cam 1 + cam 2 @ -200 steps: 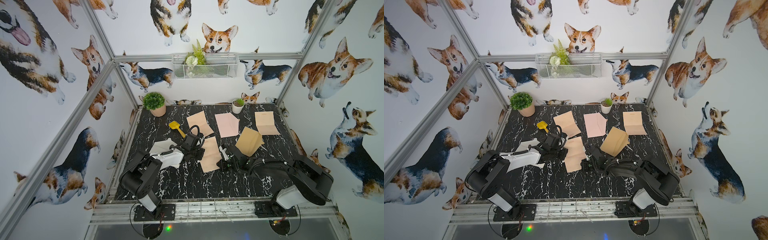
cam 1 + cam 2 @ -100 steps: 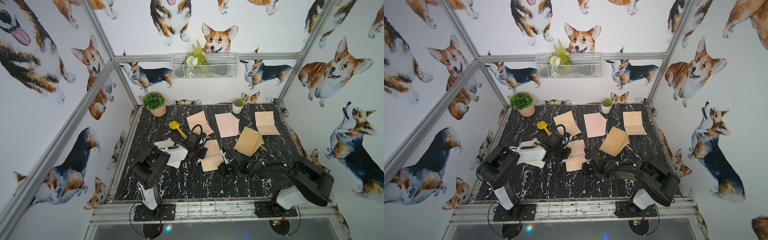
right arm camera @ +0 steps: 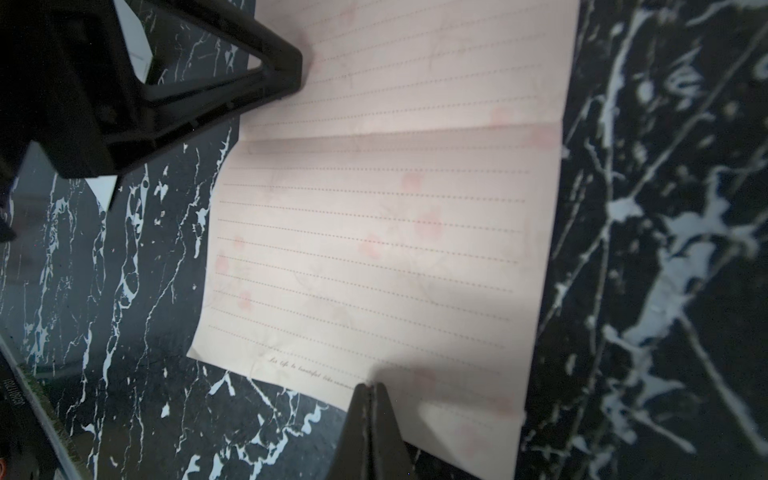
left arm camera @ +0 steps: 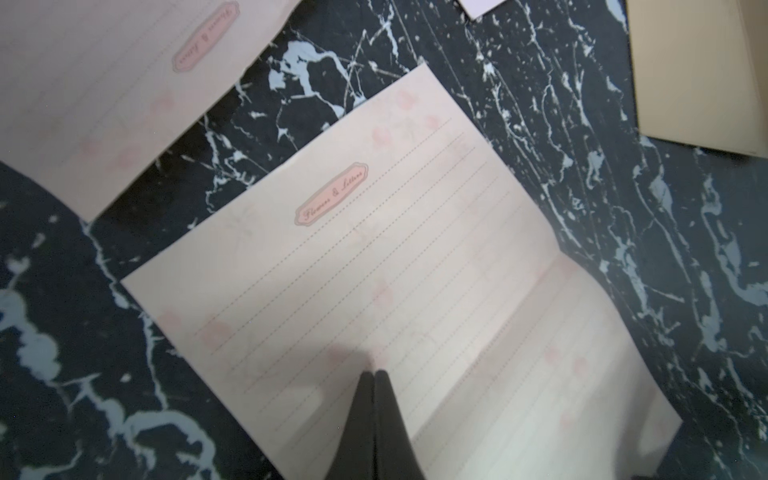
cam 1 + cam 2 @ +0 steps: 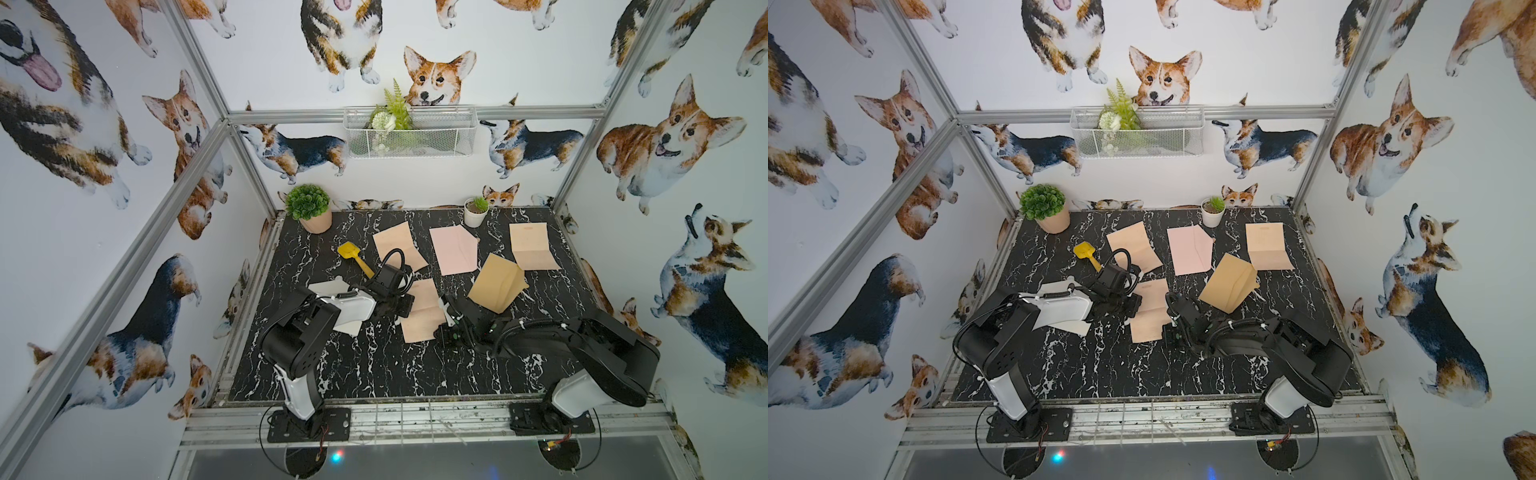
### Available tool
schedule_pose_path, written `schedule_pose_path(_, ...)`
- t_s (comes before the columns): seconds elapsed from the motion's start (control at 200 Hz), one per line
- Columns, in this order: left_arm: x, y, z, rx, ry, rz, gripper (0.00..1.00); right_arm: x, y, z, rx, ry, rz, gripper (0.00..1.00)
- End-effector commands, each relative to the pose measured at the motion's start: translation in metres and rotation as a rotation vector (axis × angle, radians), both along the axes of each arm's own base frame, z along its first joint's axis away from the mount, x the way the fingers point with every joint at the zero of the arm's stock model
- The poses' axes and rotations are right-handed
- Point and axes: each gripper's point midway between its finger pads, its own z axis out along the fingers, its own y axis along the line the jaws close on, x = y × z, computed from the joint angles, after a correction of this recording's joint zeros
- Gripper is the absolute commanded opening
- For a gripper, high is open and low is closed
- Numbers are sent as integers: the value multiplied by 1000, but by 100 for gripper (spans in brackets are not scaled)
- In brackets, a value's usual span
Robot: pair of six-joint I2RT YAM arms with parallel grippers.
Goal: Take the letter paper out of the envelope
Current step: Adjust the letter paper at the center of the board.
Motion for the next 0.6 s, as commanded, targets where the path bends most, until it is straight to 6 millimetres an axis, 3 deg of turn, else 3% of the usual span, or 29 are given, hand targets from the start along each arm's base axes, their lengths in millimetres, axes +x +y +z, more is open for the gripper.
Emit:
schedule_pose_path(0.0, -3, 10, -6, 52, 15, 10, 0, -2, 3, 0, 10, 18, 7, 0)
schedule_pose_path(0.591, -2, 11, -4, 57, 6, 16, 0, -17, -5, -17, -33, 114, -2, 0)
